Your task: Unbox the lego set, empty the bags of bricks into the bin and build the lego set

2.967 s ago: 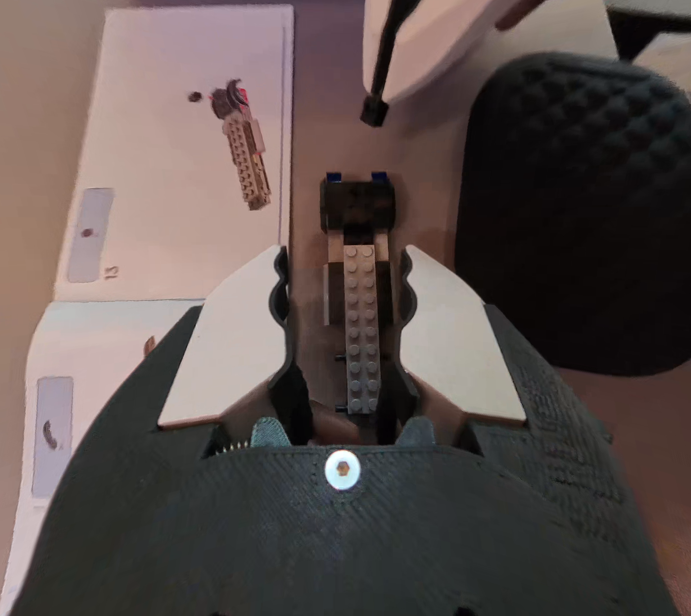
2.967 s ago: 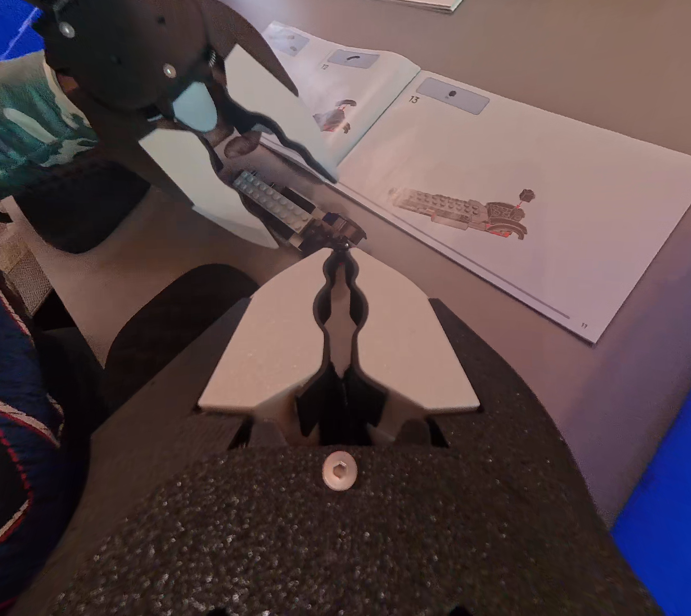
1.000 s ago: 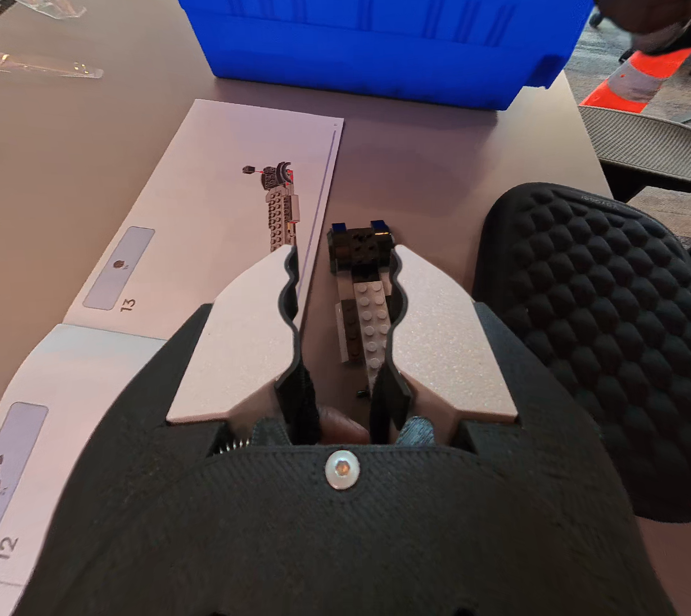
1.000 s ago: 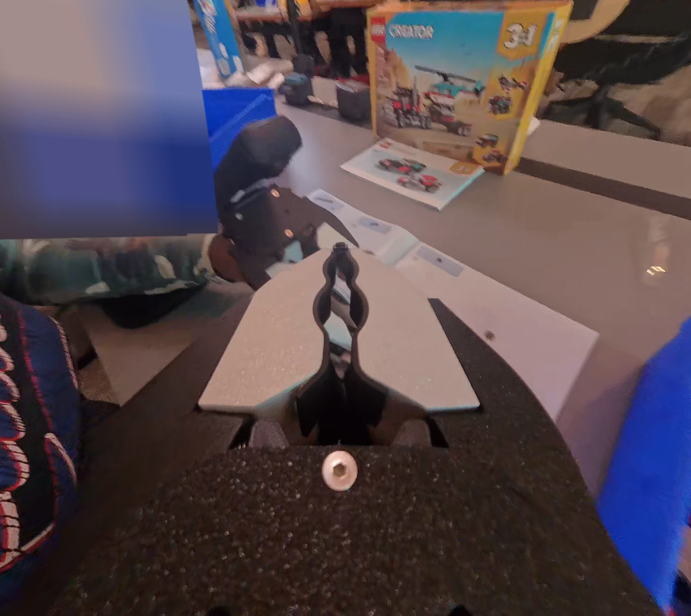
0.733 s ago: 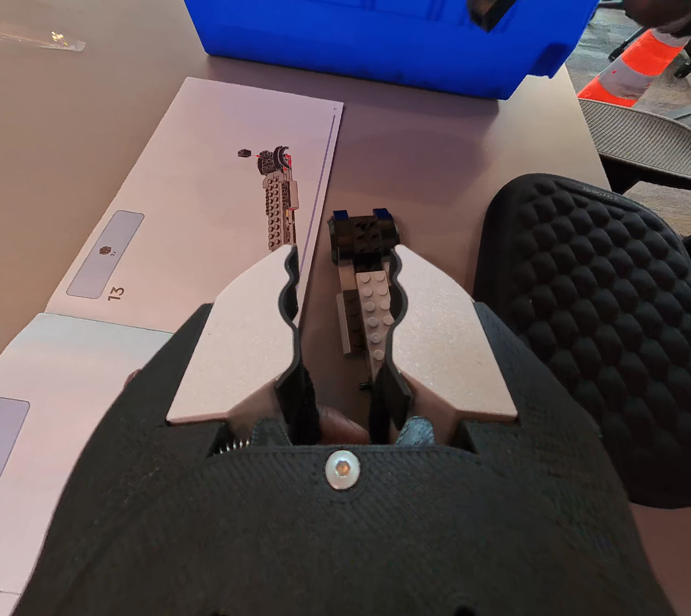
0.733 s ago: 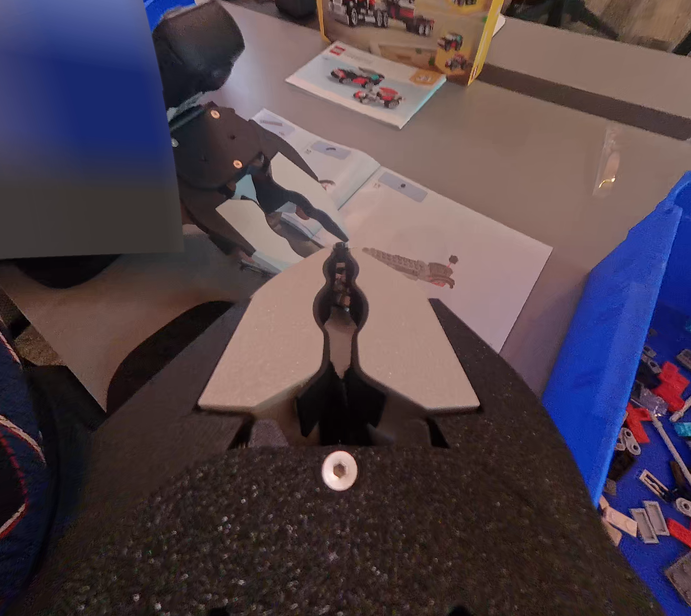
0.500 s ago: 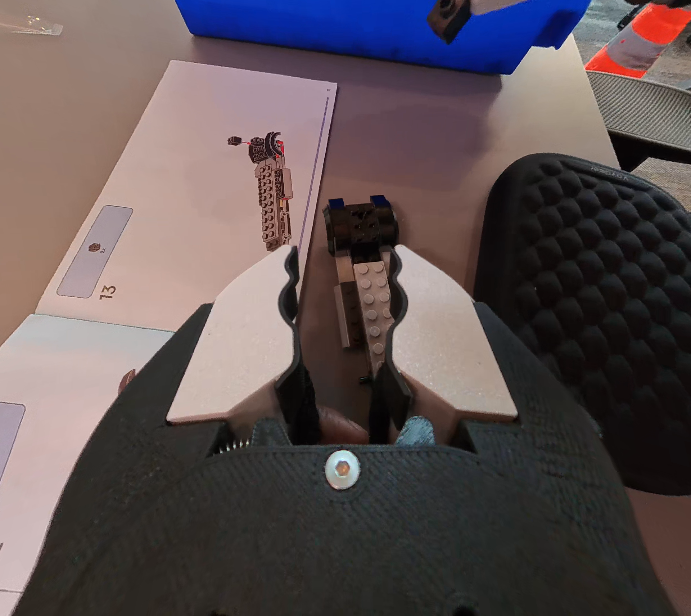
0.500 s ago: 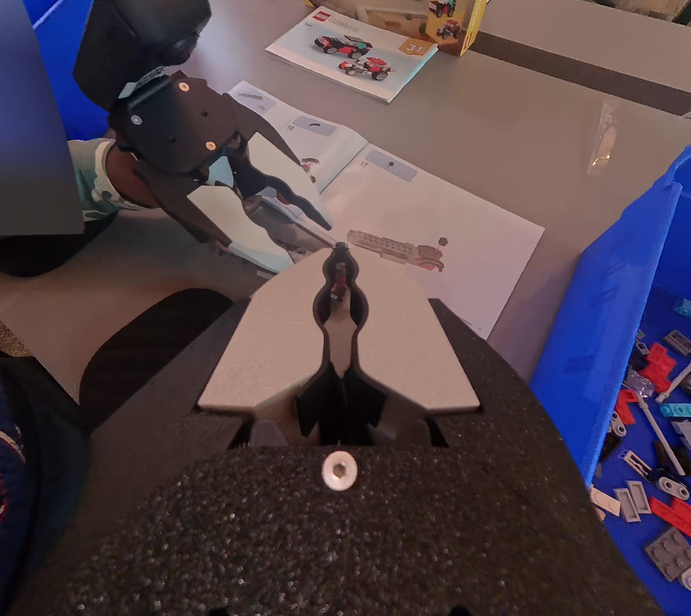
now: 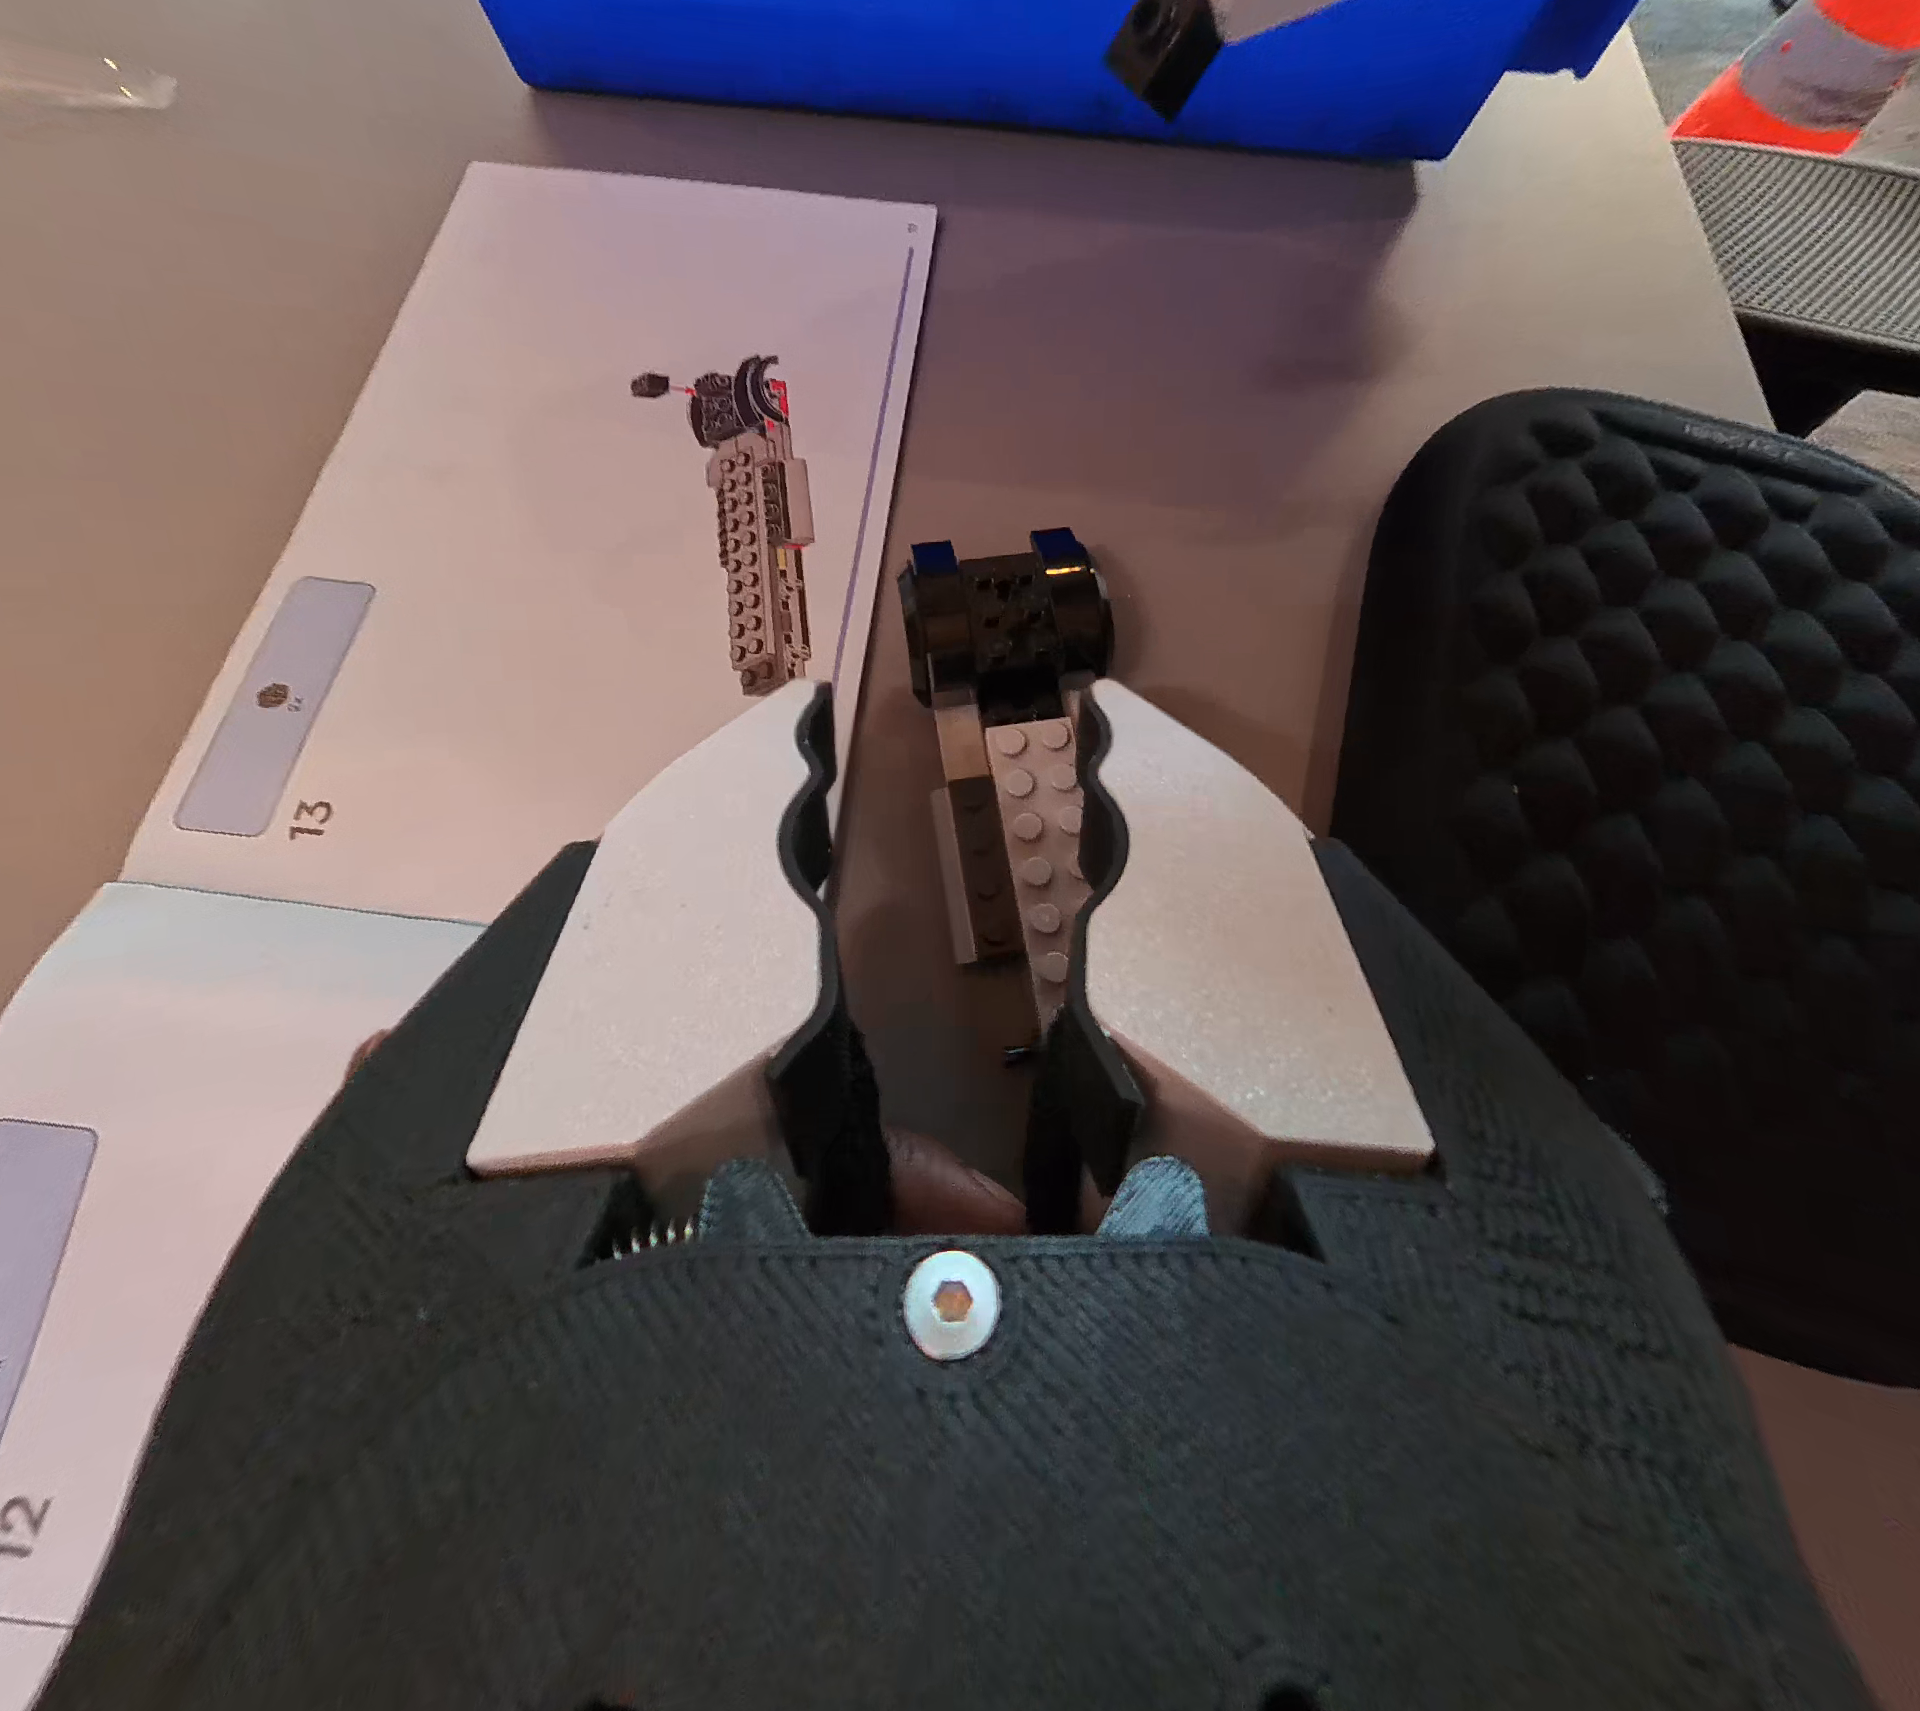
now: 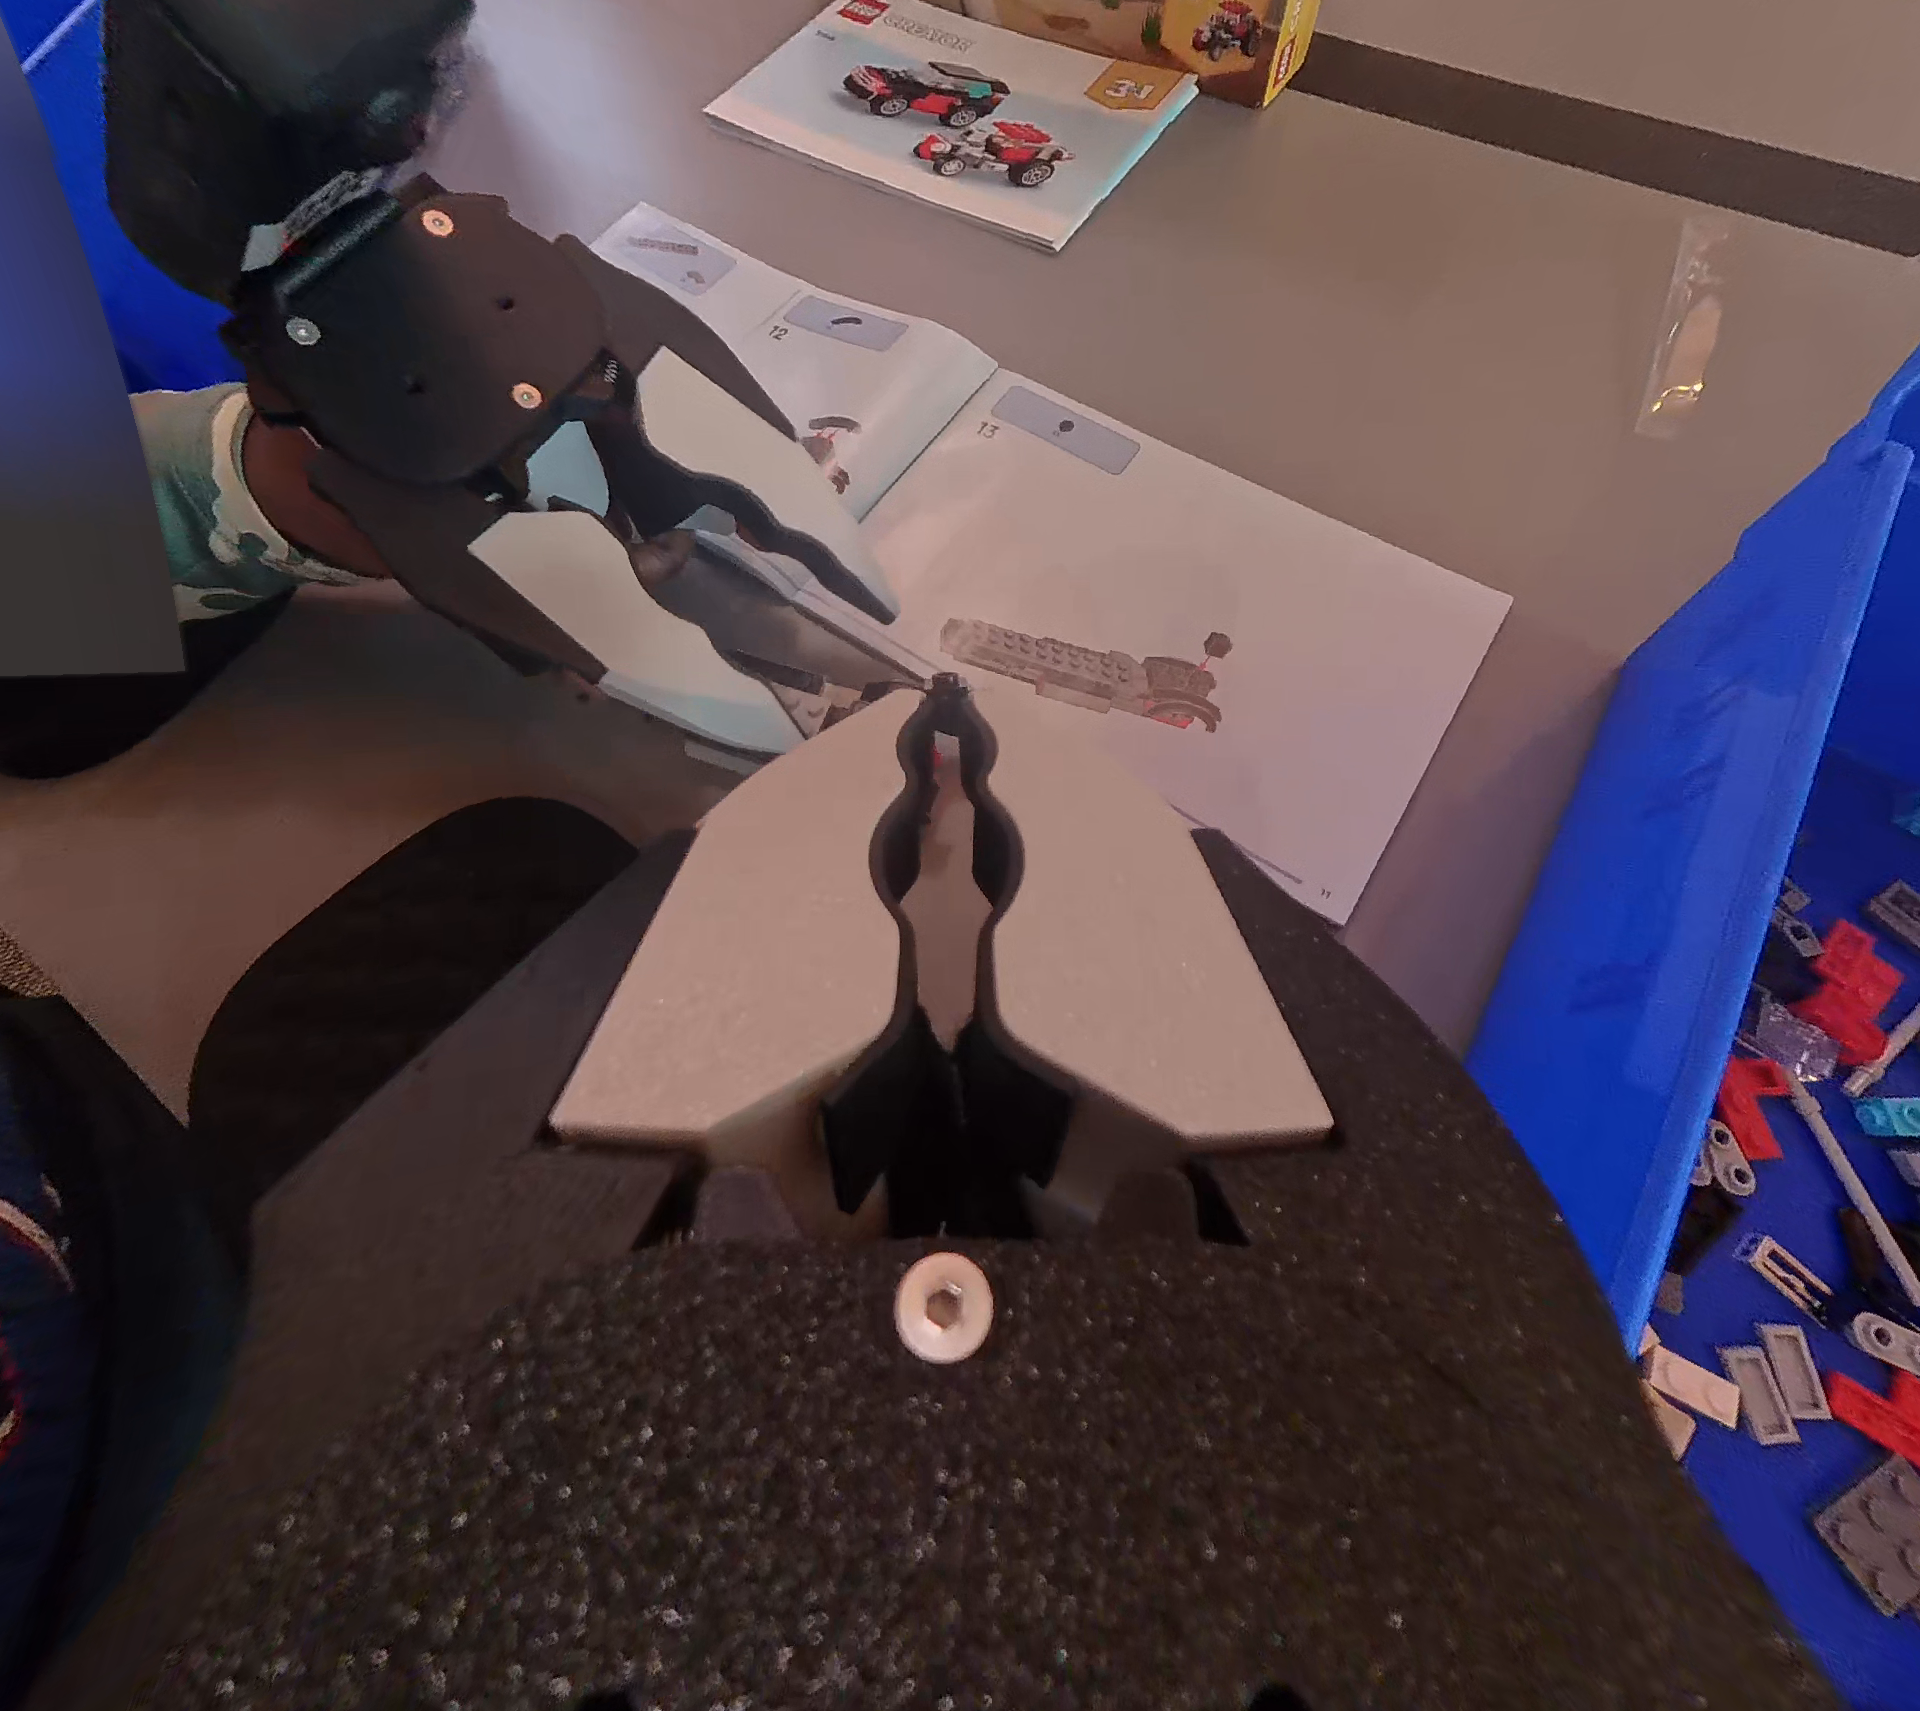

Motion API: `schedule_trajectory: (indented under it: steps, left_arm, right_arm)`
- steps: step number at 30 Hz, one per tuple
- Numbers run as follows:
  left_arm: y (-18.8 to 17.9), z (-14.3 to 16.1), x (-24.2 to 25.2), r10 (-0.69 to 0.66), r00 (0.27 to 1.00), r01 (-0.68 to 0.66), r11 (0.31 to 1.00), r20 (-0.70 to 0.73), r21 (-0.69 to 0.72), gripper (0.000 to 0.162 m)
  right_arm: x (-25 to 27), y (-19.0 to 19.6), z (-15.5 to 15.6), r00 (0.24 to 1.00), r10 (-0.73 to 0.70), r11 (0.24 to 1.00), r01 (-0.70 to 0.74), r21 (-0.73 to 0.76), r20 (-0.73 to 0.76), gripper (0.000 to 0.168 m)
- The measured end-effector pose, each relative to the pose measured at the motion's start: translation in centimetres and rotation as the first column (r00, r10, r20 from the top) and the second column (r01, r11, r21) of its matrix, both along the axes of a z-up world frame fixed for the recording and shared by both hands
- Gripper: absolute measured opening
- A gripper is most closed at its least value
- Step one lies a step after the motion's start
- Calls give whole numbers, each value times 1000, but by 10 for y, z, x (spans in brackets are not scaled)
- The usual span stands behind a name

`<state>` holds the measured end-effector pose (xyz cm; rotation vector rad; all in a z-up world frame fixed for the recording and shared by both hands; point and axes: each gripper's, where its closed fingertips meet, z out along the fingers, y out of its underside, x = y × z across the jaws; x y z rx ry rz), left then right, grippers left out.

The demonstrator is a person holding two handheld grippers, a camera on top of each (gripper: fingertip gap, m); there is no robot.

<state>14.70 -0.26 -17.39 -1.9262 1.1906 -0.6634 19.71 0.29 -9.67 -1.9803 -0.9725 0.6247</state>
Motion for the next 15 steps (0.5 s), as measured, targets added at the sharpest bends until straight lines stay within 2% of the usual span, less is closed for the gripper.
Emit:
schedule_trajectory:
  steps: [8, 15]
  left_arm:
    - [9, 24, -1, 15, 998, -27, 981, 61, 190, 42]
    - [10, 33, 0, 9, 996, -30, 966, 84, 257, 38]
  right_arm:
    - [2, 2, 2, 1000, -9, 1000, 9, 5, -1, 4]
    - [2, 1, 1, 1000, -10, 1000, 10, 5, -6, 4]
